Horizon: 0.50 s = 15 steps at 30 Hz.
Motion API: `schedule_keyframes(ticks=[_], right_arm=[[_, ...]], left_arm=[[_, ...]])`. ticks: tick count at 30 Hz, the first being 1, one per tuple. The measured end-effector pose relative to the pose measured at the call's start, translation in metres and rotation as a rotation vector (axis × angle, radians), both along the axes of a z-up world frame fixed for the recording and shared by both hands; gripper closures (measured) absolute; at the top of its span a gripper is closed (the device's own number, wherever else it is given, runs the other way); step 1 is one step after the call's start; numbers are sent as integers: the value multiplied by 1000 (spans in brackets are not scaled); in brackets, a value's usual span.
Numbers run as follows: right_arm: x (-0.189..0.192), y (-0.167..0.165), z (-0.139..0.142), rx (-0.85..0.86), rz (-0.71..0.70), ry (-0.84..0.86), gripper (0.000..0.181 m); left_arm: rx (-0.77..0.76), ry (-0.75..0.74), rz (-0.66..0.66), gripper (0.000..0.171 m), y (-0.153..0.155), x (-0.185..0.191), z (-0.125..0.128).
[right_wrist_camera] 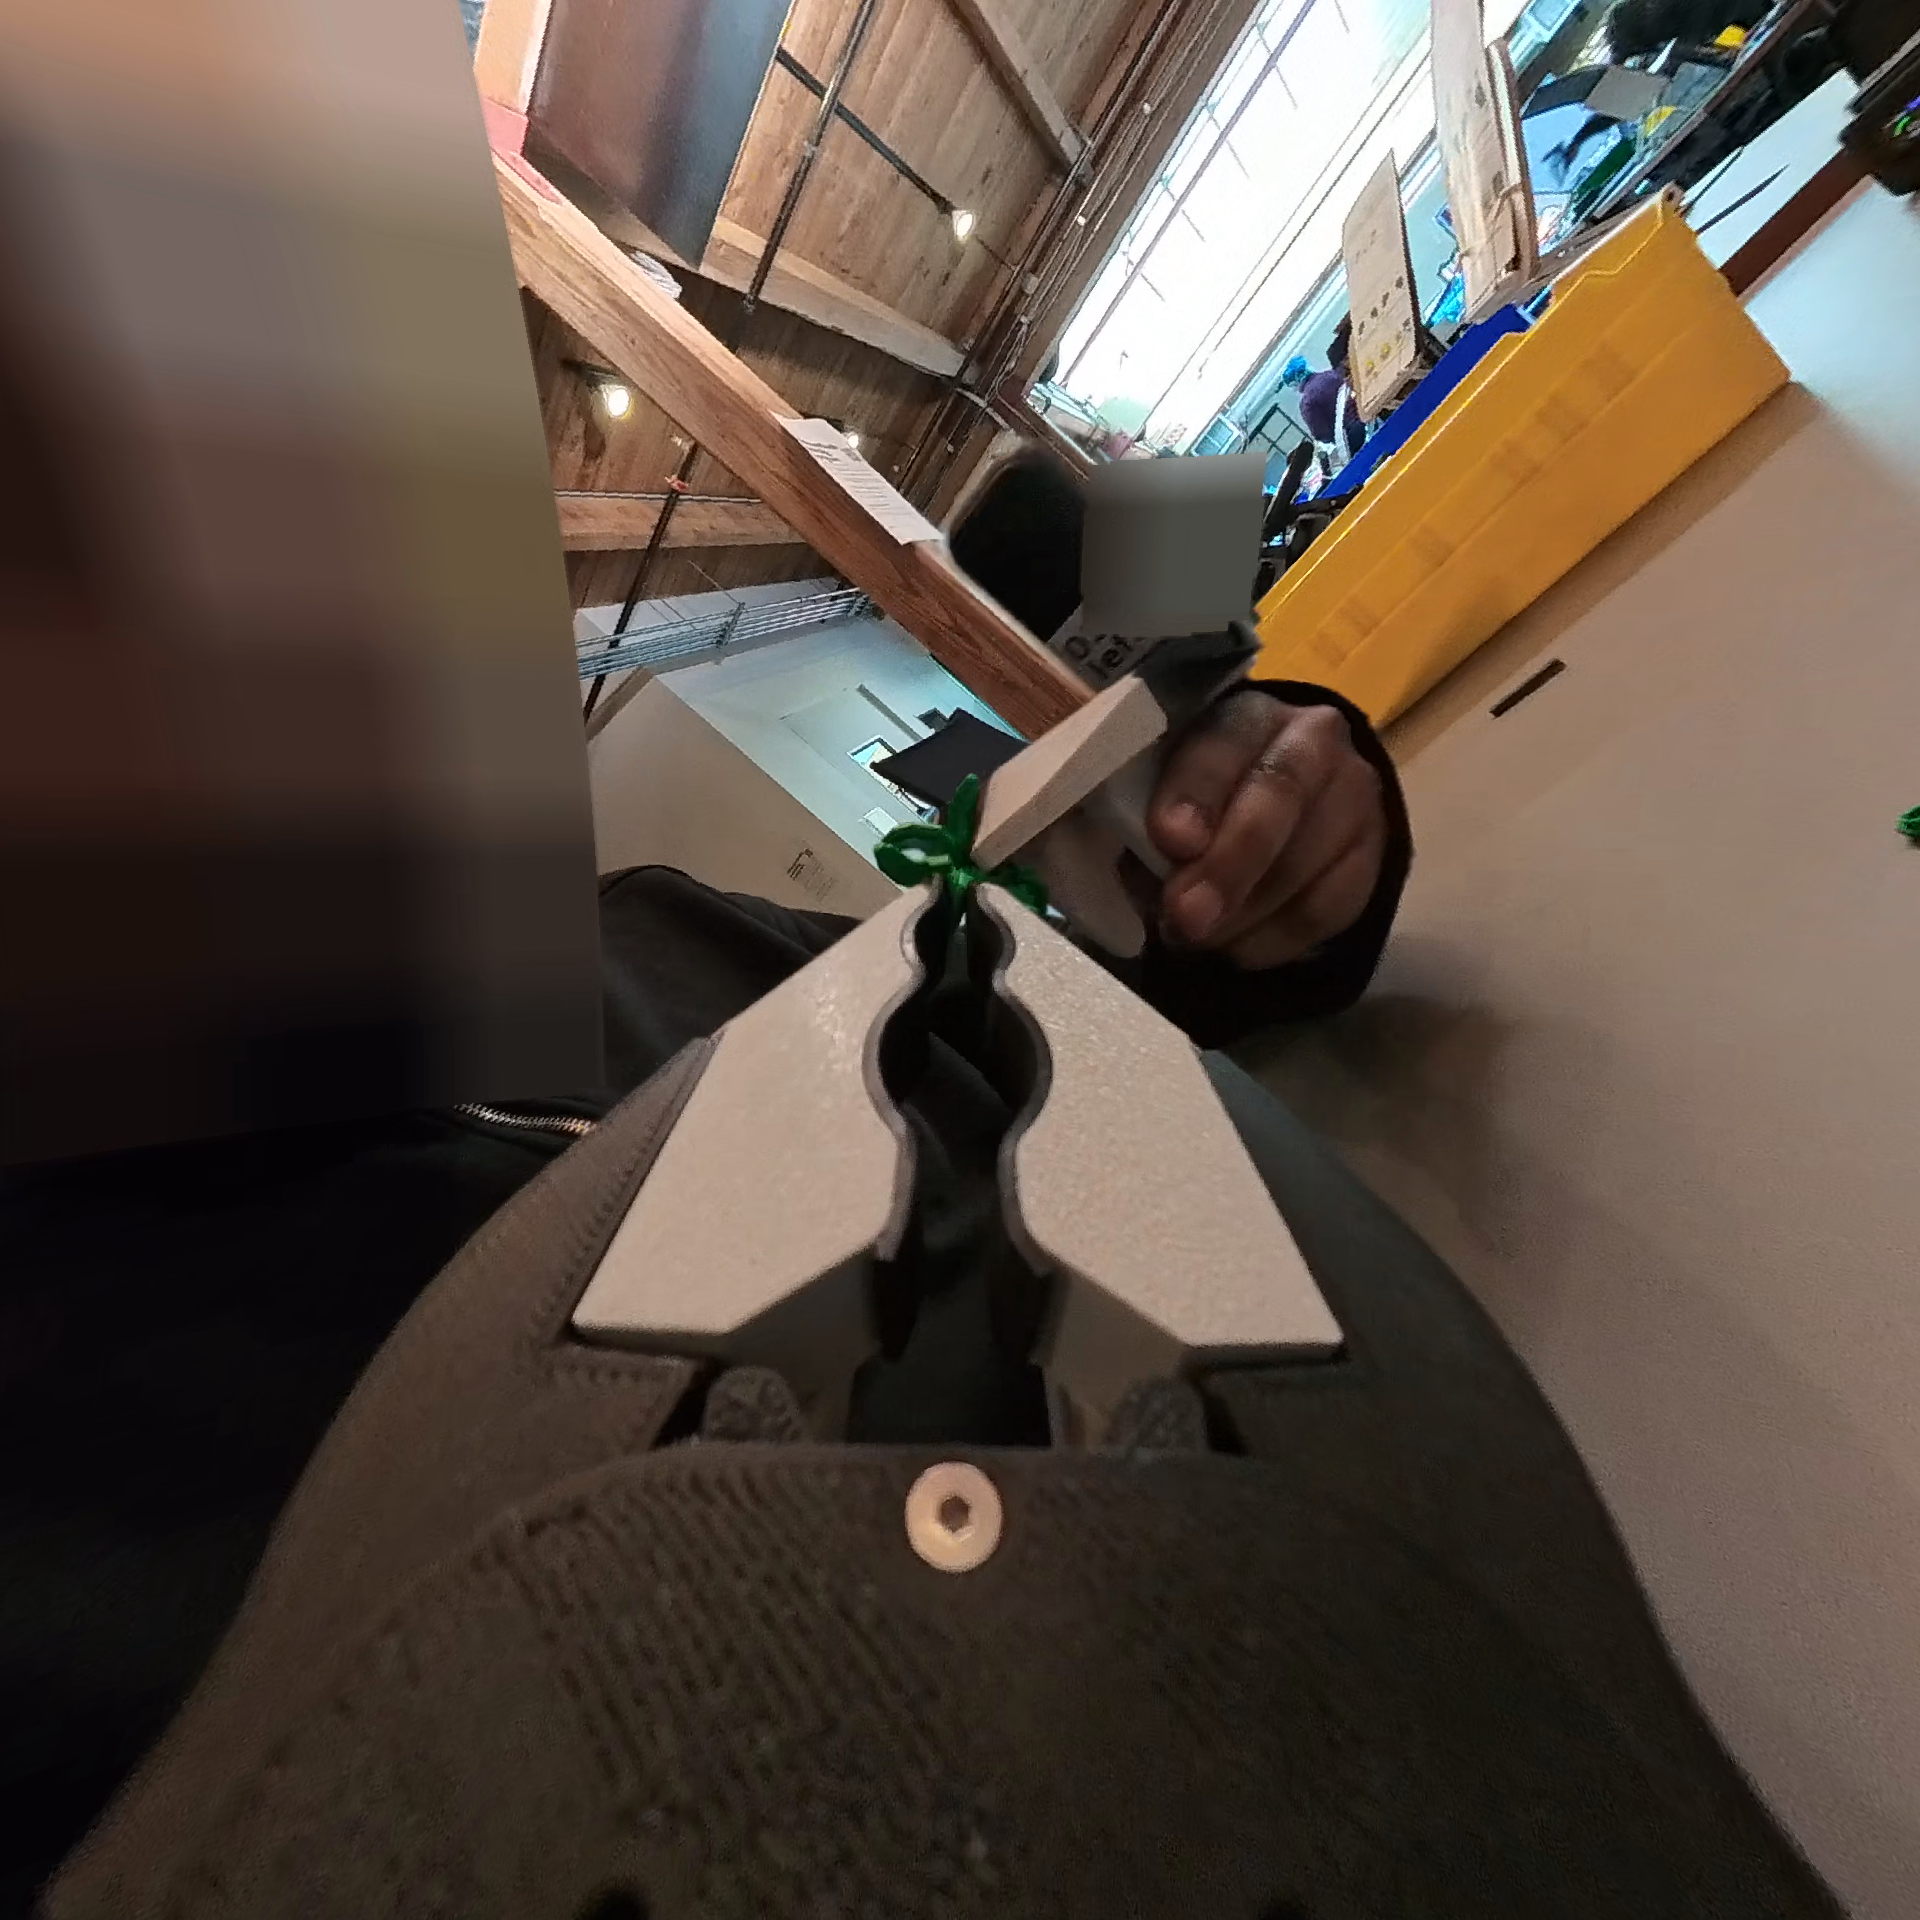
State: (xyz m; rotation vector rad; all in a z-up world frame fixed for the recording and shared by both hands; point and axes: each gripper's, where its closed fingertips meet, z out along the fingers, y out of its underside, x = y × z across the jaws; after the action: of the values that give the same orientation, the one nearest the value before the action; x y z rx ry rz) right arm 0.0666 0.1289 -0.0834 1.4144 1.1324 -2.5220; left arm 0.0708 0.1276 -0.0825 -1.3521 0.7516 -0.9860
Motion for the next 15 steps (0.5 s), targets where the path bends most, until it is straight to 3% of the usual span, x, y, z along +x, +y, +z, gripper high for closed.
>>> schedule_keyframes(ticks=[4, 9, 15], right_arm=[[3, 0, 7, 4, 1, 37, 181], [-7, 16, -2, 110, -163, -5, 181], [-34, 73, -49, 740, -686, -298, 181]], left_arm=[[-166, -246, -128, 169, 1, -10, 10], [-144, -207, -46, 168, 9, -19, 9], [-168, -87, 319, 168, 49, -77, -9]])
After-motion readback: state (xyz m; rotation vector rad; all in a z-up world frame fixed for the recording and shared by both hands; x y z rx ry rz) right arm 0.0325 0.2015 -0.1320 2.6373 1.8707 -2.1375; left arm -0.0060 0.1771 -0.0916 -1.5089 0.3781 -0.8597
